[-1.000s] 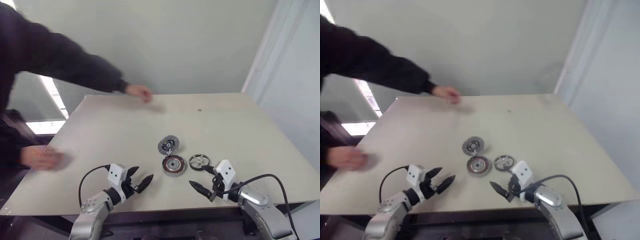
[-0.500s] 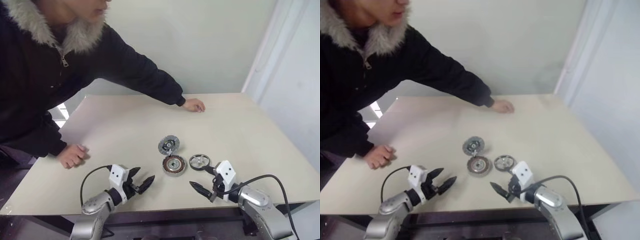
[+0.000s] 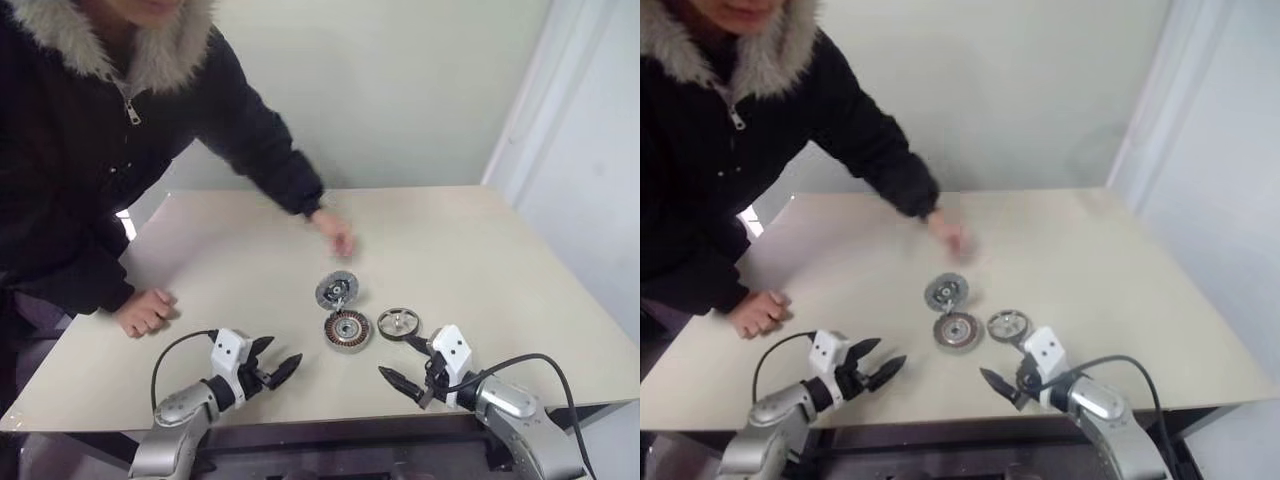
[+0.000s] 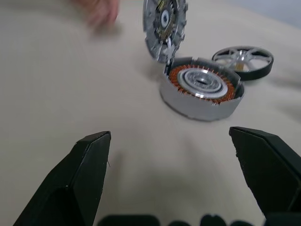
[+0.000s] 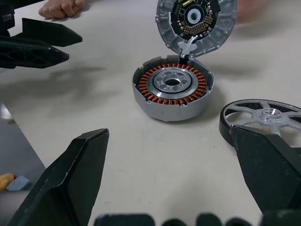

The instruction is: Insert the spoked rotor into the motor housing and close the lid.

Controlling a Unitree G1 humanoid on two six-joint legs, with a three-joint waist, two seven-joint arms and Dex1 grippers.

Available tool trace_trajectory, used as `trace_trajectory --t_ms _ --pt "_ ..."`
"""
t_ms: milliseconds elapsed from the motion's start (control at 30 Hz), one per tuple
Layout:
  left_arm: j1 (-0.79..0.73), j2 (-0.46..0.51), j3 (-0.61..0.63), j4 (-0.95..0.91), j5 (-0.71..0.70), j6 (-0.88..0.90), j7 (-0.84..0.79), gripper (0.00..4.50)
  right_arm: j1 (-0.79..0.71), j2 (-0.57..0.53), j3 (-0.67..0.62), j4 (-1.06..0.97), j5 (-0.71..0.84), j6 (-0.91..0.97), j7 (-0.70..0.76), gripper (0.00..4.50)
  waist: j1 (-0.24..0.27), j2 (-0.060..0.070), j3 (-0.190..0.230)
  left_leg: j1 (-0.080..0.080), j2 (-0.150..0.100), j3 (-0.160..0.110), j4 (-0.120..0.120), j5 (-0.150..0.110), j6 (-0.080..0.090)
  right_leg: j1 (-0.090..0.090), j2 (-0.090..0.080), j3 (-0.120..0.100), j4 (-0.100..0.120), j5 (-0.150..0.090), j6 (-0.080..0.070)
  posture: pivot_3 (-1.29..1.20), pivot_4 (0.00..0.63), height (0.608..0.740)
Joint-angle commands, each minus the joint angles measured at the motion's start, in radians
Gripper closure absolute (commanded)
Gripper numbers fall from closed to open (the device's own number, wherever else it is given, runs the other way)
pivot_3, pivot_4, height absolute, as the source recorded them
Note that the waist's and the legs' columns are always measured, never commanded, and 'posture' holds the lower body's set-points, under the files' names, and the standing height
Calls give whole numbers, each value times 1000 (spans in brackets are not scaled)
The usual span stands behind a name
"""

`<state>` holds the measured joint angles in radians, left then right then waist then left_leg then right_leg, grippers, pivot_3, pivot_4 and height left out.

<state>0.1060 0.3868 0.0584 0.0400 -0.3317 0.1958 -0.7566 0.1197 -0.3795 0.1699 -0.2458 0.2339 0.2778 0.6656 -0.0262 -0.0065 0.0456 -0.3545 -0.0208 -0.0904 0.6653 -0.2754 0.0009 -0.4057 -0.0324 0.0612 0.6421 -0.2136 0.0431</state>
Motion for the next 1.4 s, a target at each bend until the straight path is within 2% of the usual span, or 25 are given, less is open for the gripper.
trace_trajectory --t_ms 33,300,667,933,1167,1400 --pt "-9 15 14 -27 -16 4 -10 50 -15 2 -6 -35 8 -20 0 0 0 0 0 0 0 0 0 0 0 0 0 0 0 0 0 0 0 740" --pt "23 36 31 -71 -41 67 -15 50 -19 6 2 -25 4 -25 3 0 0 0 0 0 0 0 0 0 0 0 0 0 0 0 0 0 0 740" --pt "66 46 46 -48 -20 25 -6 50 -18 11 16 -21 -3 -28 0 0 0 0 0 0 1 0 0 0 0 -1 0 0 0 0 0 0 0 740" --pt "-13 50 -22 19 49 -24 -20 50 -2 23 36 -29 -17 -36 -19 0 0 0 0 0 0 0 0 0 0 0 0 0 0 0 0 0 0 740" --pt "-122 26 -79 150 134 -104 7 50 14 40 53 -41 -31 -45 -42 0 0 0 0 0 0 0 0 0 0 0 0 0 0 0 0 0 0 740" --pt "-148 8 -110 218 184 -118 28 50 27 47 57 -53 -37 -52 -55 0 0 0 0 0 0 0 0 0 0 0 0 0 0 0 0 0 0 740"
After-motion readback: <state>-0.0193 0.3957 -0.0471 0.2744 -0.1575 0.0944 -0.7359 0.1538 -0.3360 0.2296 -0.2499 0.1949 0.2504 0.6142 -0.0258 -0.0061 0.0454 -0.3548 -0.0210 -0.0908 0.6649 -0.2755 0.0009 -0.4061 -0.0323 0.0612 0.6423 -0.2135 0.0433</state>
